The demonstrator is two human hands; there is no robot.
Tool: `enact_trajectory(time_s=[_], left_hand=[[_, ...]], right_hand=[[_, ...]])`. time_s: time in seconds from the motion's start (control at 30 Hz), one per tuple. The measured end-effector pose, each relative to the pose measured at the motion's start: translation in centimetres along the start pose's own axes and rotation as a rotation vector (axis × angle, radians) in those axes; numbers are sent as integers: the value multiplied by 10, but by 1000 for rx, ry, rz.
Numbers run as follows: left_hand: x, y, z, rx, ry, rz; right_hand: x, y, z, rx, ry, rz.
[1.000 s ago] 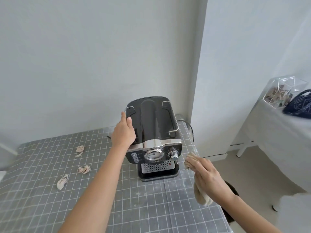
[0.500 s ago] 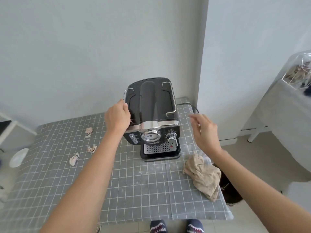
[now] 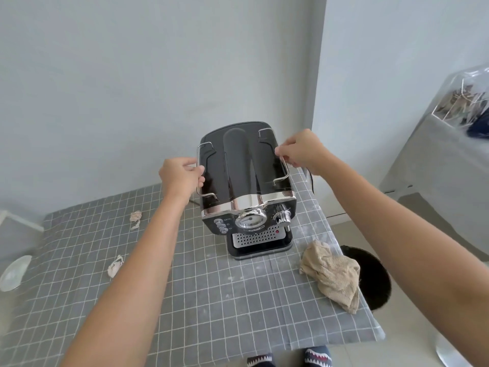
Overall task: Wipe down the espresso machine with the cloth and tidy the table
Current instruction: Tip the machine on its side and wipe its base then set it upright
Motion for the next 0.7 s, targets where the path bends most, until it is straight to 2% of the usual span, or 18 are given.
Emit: enact_trajectory(time_s=[0.1,0.27,0.47,0.7], left_hand=[[3,14,-4,82,-161,-135],[2,26,-6,171,-216,-167],[-15,62,-3,253,-108,-91],[-39,98,17,326,79,15]], right_hand=[[-2,5,2,88,78,71],[-2,4,9,6,41,96],[2,-19,18,-41,269,126],[12,-65,42,-170,469,118]])
Point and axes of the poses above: each hand's wrist, its own y-axis towards the middle knuckle, its own z-axis out of the palm, x = y × z, the point moved 1 cm from there along y, towards the middle knuckle, and after that the axes turned 6 degrees about -y, right-handed, at the moved point
